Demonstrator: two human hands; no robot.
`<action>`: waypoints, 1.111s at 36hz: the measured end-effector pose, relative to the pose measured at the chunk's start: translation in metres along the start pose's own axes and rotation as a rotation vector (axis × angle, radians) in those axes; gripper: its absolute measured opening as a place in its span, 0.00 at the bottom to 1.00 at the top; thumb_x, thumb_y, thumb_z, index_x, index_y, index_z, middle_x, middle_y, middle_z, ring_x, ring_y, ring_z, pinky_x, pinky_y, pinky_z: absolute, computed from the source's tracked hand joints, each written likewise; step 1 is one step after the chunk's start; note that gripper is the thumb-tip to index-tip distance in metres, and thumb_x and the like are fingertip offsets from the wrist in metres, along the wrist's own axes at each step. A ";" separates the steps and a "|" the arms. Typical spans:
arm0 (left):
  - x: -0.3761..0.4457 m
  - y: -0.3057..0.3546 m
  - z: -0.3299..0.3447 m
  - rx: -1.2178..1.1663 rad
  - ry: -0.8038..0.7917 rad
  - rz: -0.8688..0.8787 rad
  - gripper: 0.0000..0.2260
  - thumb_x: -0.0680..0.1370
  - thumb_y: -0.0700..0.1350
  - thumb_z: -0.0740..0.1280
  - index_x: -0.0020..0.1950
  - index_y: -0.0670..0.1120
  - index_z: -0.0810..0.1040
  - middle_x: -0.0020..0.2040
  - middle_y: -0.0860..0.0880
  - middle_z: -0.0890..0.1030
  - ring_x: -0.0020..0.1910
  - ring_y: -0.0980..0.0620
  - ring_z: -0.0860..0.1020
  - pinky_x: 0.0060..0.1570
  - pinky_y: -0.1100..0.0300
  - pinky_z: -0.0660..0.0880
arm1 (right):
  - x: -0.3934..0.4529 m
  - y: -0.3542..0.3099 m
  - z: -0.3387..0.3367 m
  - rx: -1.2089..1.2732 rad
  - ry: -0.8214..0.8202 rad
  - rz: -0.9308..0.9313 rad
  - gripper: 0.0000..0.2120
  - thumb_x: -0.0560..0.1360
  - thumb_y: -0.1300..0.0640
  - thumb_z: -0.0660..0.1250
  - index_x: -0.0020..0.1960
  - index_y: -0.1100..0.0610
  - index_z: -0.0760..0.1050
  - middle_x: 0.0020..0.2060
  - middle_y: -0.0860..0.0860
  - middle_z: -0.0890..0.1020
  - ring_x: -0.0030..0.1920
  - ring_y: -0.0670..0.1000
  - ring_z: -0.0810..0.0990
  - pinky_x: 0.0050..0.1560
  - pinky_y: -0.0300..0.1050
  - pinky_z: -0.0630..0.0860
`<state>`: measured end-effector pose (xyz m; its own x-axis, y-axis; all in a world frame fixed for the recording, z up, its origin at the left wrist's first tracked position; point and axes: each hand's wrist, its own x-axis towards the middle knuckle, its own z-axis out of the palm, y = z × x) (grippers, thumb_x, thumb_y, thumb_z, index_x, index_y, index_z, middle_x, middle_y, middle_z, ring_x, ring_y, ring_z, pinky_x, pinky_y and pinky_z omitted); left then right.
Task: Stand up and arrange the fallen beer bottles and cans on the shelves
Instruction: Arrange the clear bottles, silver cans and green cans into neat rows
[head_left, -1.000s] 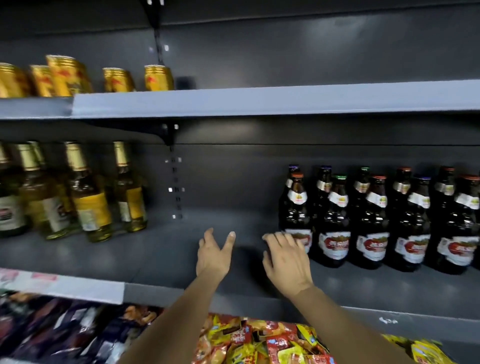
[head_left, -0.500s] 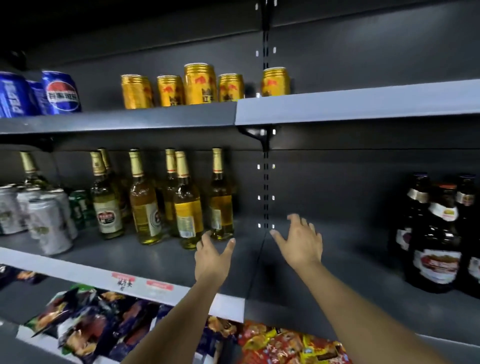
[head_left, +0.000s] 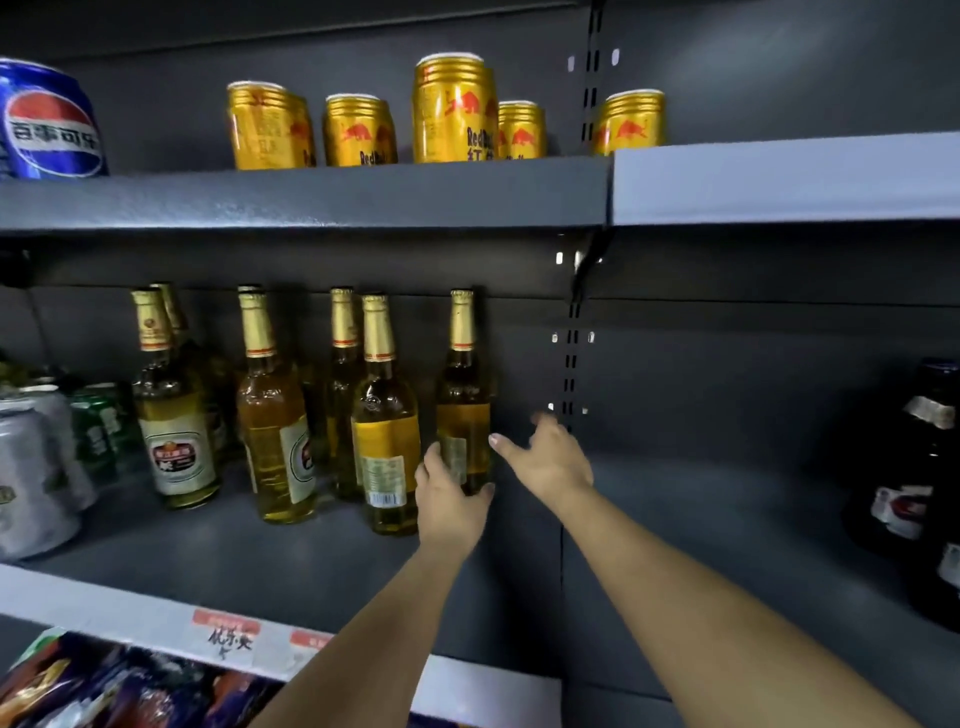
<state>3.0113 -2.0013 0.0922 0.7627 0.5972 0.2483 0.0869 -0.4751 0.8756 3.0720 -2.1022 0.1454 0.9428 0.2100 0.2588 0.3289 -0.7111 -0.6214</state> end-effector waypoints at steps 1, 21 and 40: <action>0.002 -0.002 0.001 -0.002 -0.012 -0.014 0.40 0.74 0.45 0.73 0.78 0.45 0.53 0.73 0.44 0.63 0.72 0.43 0.64 0.70 0.49 0.65 | 0.003 -0.006 0.004 -0.008 -0.002 0.006 0.35 0.74 0.34 0.64 0.72 0.56 0.64 0.65 0.54 0.75 0.65 0.57 0.73 0.60 0.55 0.74; 0.036 -0.024 0.024 0.189 -0.206 -0.114 0.33 0.83 0.47 0.57 0.78 0.39 0.39 0.77 0.38 0.54 0.76 0.41 0.57 0.72 0.55 0.55 | 0.042 -0.073 0.062 0.073 0.218 0.121 0.46 0.66 0.36 0.73 0.72 0.57 0.57 0.67 0.56 0.68 0.66 0.58 0.71 0.57 0.52 0.73; 0.025 0.006 0.026 -0.388 -0.573 -0.131 0.37 0.71 0.39 0.76 0.74 0.55 0.62 0.62 0.53 0.76 0.61 0.53 0.75 0.63 0.53 0.73 | -0.012 -0.004 -0.005 0.271 0.272 0.037 0.33 0.67 0.42 0.76 0.65 0.47 0.65 0.57 0.47 0.78 0.59 0.53 0.78 0.58 0.49 0.74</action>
<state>3.0479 -2.0060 0.0928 0.9883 0.1489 -0.0330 0.0473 -0.0935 0.9945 3.0593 -2.1052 0.1490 0.9176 -0.0240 0.3967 0.3315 -0.5044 -0.7973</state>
